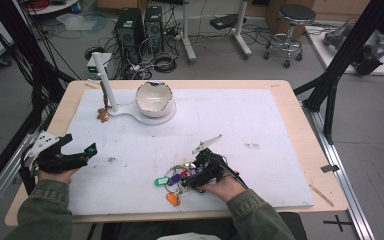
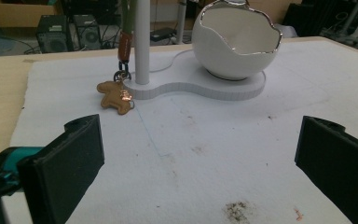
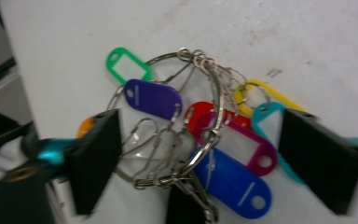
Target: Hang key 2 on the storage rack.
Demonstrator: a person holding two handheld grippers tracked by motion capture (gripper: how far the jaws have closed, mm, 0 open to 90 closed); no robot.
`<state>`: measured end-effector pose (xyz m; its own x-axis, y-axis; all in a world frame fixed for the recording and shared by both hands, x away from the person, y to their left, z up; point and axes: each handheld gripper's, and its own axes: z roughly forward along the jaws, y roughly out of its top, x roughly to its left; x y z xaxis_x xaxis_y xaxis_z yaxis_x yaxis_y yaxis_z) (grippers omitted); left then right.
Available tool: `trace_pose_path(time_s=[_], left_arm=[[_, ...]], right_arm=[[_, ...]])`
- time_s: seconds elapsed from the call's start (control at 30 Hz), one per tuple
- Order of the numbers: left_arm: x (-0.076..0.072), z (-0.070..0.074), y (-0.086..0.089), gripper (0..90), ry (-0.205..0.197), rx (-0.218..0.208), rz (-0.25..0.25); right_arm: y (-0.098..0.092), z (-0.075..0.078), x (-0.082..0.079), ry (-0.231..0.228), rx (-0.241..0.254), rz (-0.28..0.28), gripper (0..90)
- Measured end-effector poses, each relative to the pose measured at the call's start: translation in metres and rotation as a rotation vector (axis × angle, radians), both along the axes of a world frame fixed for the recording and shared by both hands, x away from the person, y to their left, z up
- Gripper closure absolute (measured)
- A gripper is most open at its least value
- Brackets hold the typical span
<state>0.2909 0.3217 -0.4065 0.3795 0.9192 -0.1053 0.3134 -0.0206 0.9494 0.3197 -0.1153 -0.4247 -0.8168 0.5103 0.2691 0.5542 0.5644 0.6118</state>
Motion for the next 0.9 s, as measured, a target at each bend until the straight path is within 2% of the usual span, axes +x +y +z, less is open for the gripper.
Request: trace_pose_path(time_s=[0.07, 0.23, 0.27, 0.33, 0.37, 0.43, 0.47, 0.57, 0.7, 0.9], left_arm=[[0.000, 0.000, 0.000, 1.7, -0.002, 0.000, -0.001], [0.000, 0.000, 0.000, 1.7, -0.007, -0.002, -0.001], [0.000, 0.000, 0.000, 1.7, -0.008, -0.002, 0.001], [0.000, 0.000, 0.000, 1.7, -0.008, -0.002, 0.001], [-0.001, 0.000, 0.000, 1.7, -0.008, -0.003, 0.001], [-0.001, 0.000, 0.000, 1.7, -0.011, -0.004, 0.001], [-0.001, 0.000, 0.000, 1.7, -0.010, -0.003, 0.001], [-0.001, 0.000, 0.001, 1.7, -0.011, -0.003, 0.002], [-0.001, 0.000, 0.001, 1.7, -0.013, -0.006, 0.003], [-0.001, 0.000, 0.001, 1.7, -0.012, -0.004, 0.001]], right_arm=[[0.002, 0.000, 0.000, 0.023, -0.012, -0.009, 21.2], [0.005, -0.001, 0.002, 0.064, -0.037, -0.027, 34.1], [0.005, -0.001, 0.001, 0.058, -0.040, -0.033, 36.9], [0.007, 0.000, 0.001, 0.062, -0.064, -0.039, 49.5], [0.009, 0.001, 0.001, 0.097, -0.075, -0.048, 52.4], [0.011, 0.001, 0.001, 0.121, -0.092, -0.060, 66.0], [0.012, 0.002, 0.001, 0.113, -0.106, -0.061, 69.2], [0.015, 0.004, 0.001, 0.147, -0.121, -0.073, 78.8], [0.016, 0.005, 0.001, 0.145, -0.112, -0.092, 82.6], [0.009, 0.010, 0.003, 0.136, -0.053, -0.105, 83.8]])
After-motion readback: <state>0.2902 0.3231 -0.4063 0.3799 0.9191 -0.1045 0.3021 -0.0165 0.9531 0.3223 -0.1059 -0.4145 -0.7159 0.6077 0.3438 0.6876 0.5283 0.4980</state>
